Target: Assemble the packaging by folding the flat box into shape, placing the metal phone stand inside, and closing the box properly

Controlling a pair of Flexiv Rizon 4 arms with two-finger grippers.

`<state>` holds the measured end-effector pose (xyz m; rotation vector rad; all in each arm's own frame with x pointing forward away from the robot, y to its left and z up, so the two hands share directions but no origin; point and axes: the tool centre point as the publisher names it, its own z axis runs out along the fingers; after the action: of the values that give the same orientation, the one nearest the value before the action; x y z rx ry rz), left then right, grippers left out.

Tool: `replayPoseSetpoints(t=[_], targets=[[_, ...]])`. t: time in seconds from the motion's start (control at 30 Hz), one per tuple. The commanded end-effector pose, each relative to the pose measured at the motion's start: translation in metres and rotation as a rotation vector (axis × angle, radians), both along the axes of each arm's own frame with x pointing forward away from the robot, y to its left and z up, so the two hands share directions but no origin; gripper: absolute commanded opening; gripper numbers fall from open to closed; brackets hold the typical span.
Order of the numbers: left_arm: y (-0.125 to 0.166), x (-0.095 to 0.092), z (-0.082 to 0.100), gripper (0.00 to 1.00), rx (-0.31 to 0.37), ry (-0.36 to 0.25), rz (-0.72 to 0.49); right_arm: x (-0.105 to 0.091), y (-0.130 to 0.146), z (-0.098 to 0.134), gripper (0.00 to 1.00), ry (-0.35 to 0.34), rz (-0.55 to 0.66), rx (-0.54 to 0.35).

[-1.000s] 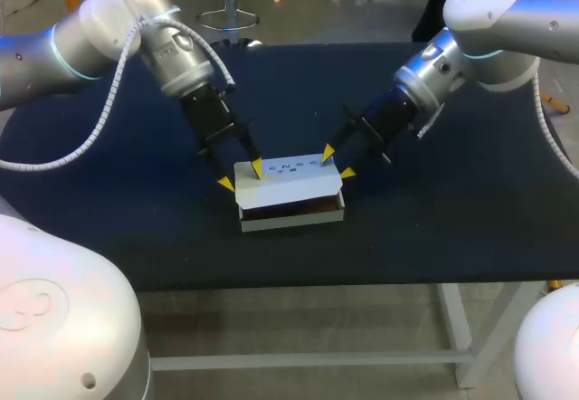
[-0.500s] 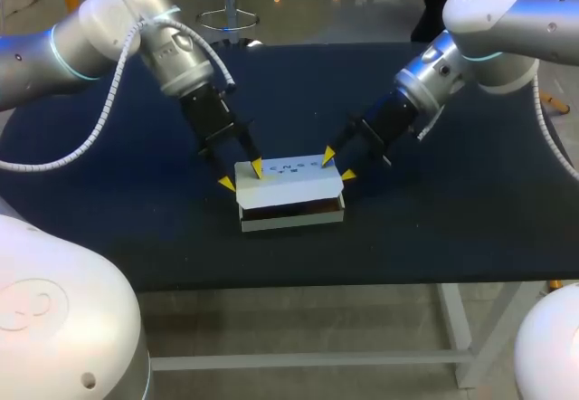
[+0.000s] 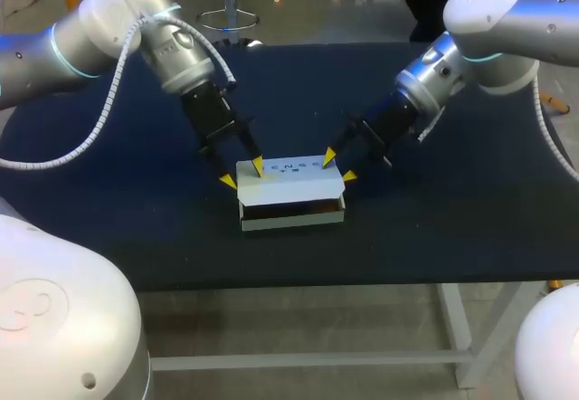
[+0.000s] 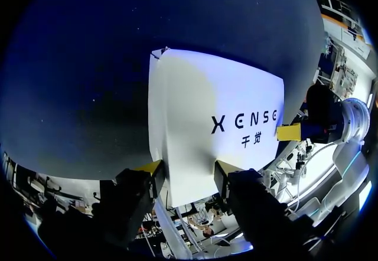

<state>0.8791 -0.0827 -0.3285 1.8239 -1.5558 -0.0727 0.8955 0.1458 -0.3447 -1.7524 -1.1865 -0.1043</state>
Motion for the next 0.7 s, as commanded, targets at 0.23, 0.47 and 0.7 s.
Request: replayPoseSetpoints(t=[0.23, 0.47, 0.7], targets=[[-0.002, 0.001, 0.001, 0.57, 0.008, 0.004, -0.001, 0.003, -0.001, -0.002, 0.46, 0.007, 0.006, 0.008], [-0.003, 0.003, 0.005, 0.57, 0.010, 0.008, 0.002, 0.004, -0.002, 0.007, 0.46, -0.008, 0.004, 0.013], [-0.003, 0.005, 0.008, 0.56, 0.007, 0.017, 0.000, 0.006, -0.002, 0.012, 0.46, -0.016, 0.004, 0.012]])
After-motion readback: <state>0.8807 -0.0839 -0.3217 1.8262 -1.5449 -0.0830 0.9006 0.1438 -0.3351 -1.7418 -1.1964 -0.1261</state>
